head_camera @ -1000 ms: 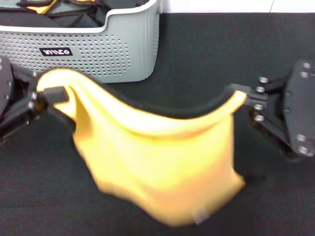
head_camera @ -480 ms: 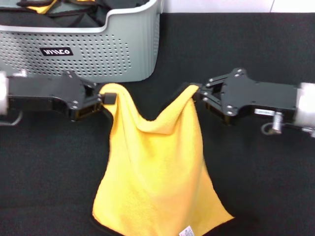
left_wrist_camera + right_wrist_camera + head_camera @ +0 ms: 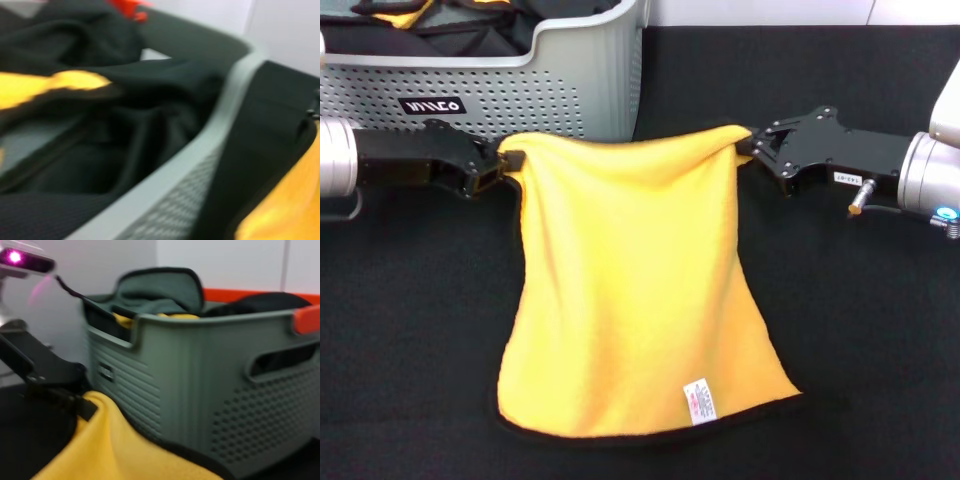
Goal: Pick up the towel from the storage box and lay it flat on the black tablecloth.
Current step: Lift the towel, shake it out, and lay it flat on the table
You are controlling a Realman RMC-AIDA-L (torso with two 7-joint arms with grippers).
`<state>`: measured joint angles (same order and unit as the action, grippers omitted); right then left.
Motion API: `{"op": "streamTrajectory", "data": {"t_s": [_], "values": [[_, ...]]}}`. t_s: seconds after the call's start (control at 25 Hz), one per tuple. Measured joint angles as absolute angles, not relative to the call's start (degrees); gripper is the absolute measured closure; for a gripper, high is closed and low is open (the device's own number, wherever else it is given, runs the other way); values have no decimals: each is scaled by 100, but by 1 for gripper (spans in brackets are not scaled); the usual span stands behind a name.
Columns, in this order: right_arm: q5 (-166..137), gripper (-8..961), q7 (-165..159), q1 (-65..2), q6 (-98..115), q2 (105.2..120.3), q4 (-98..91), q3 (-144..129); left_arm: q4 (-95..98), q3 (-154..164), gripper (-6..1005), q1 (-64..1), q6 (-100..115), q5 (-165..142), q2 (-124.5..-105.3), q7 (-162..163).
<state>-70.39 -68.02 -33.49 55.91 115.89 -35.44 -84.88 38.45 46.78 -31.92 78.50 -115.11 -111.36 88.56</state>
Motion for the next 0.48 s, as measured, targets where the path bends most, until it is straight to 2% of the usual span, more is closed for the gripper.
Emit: {"op": "streamTrajectory", "data": {"t_s": [0.24, 0.48], "values": [[-7054, 936, -6860, -3489, 5197, 11595, -3363, -8532, 3905, 4722, 987, -3290, 7579, -11918, -11205, 8998], [-7082, 937, -6913, -3738, 4937, 11610, -2888, -8552, 3901, 4722, 987, -3439, 7291, -12440, -11429, 9024]]}}
